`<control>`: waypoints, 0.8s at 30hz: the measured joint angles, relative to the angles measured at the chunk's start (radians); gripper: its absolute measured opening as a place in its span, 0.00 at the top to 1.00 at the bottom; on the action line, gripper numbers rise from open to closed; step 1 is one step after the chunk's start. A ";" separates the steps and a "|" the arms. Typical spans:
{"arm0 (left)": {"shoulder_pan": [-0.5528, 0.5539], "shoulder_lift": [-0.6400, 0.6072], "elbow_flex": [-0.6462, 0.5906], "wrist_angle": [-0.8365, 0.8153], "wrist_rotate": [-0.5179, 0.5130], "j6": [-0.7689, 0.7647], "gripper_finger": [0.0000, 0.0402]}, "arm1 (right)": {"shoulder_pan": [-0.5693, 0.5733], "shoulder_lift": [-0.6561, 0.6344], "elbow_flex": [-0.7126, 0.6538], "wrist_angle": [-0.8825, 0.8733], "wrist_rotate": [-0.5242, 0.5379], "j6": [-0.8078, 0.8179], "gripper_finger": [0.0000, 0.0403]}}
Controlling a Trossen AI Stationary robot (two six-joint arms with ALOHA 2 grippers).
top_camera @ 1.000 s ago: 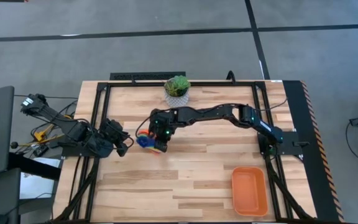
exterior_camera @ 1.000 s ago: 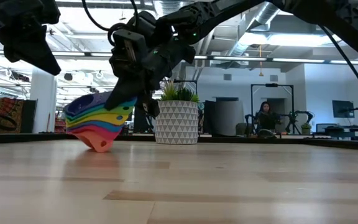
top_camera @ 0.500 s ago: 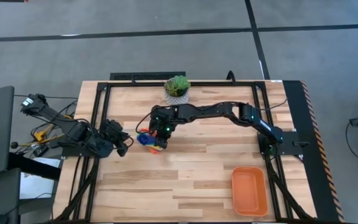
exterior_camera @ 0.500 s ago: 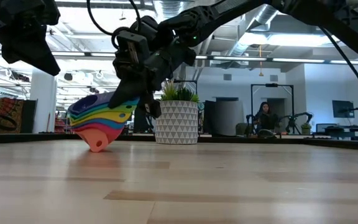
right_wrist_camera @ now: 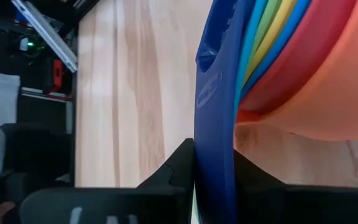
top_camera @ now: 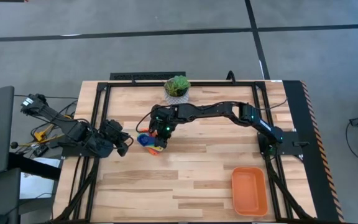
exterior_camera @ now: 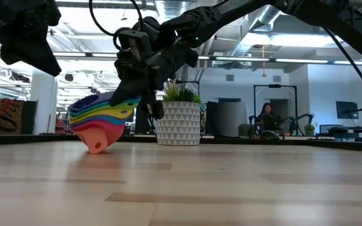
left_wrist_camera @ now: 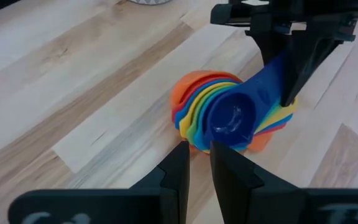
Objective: Nest measuring cups in basket
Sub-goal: Put the stacked measuring cups into the orange bin
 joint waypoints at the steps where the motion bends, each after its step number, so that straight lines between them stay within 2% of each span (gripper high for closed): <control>1: 0.000 0.000 0.000 0.001 0.000 -0.004 0.87 | -0.003 0.000 0.000 0.000 -0.010 0.001 0.85; 7: 0.000 0.000 0.000 0.002 0.011 -0.044 0.87 | -0.047 0.000 -0.004 0.014 -0.087 -0.006 0.87; 13: 0.000 0.000 0.000 0.003 0.053 -0.074 0.87 | -0.093 0.001 -0.093 0.125 -0.220 0.000 0.88; 19: 0.000 0.000 0.000 0.003 0.058 -0.101 0.87 | -0.110 -0.002 -0.181 0.213 -0.268 -0.005 0.88; 24: 0.000 0.000 0.000 0.003 0.058 -0.104 0.87 | -0.112 -0.002 -0.191 0.234 -0.284 -0.001 0.87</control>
